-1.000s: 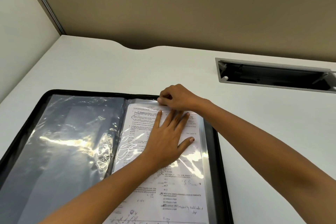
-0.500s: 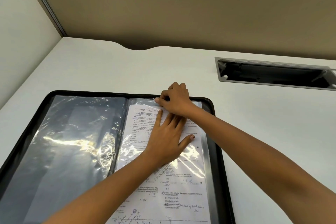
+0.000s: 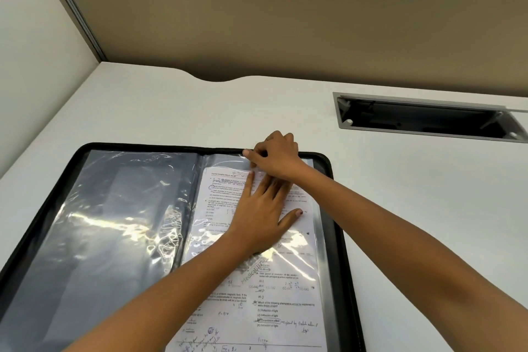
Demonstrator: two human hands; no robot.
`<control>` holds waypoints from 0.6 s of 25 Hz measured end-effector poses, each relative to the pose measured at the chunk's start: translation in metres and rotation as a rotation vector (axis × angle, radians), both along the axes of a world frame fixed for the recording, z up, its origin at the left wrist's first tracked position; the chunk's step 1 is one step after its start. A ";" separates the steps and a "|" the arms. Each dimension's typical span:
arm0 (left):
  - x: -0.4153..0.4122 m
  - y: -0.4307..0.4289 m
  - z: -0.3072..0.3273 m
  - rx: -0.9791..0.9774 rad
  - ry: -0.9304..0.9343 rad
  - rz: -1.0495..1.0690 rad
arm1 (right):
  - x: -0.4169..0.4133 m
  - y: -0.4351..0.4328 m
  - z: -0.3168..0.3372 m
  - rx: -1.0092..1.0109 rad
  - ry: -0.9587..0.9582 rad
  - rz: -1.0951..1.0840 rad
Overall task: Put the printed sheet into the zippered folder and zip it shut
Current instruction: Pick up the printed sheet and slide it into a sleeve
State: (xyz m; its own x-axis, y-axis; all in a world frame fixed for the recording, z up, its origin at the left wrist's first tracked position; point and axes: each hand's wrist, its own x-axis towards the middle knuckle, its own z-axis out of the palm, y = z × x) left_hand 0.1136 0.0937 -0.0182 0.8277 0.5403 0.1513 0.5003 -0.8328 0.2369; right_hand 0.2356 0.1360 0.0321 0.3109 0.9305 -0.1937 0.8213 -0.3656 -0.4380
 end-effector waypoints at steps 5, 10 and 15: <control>-0.010 -0.001 0.010 -0.024 -0.034 -0.012 | -0.012 -0.035 0.004 0.386 0.079 -0.124; -0.046 -0.013 0.021 -0.052 -0.105 0.086 | -0.045 -0.094 0.009 0.543 0.047 -0.118; -0.093 -0.033 0.035 -0.028 -0.327 0.308 | -0.112 -0.152 -0.011 0.466 0.080 -0.054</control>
State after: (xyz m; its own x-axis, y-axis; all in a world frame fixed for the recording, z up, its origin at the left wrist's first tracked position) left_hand 0.0208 0.0605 0.0164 0.5392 0.7614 0.3599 0.6189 -0.6481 0.4438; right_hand 0.1239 -0.0164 0.0207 0.3627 0.9067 0.2151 0.7631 -0.1565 -0.6270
